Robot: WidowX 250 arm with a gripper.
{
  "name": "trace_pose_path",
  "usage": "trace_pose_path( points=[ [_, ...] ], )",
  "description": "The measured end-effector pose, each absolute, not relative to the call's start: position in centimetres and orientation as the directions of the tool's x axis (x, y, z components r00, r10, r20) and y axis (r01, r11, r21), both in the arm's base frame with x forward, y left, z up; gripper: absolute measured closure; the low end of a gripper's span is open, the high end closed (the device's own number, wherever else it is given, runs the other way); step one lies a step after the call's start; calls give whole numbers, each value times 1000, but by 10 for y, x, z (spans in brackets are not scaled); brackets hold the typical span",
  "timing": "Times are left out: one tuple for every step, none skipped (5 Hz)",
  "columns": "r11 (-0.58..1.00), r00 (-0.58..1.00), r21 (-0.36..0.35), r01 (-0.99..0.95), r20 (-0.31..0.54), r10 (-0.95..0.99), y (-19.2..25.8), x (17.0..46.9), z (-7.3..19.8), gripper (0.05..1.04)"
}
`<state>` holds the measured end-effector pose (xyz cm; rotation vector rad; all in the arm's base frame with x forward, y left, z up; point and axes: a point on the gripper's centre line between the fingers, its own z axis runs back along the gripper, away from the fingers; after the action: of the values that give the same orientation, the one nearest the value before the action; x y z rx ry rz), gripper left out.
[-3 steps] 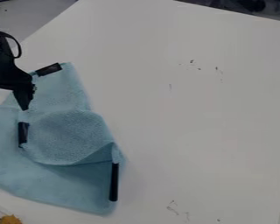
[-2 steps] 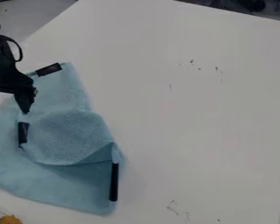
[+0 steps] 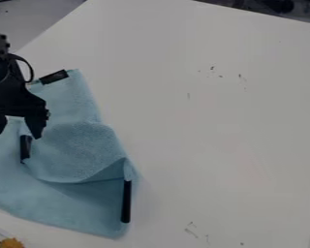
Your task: Unfold the cloth from bottom left to top right
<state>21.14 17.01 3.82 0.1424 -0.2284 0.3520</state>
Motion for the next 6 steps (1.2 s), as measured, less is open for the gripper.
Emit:
trace_pose_path(
  points=[
    [928, 910, 83, -362, 247, 333, 164, 210, 34, 84],
    [932, 914, 69, -357, 235, 332, 162, 210, 27, 84],
    [934, 914, 56, -354, 234, 332, 160, 211, 23, 84],
    [937, 918, 48, -347, 220, 329, 159, 210, 17, 84],
    [937, 918, 35, -348, 216, 333, 158, 211, 14, 90],
    [939, 922, 29, -342, 205, 329, 159, 211, 9, 151]
  ],
)
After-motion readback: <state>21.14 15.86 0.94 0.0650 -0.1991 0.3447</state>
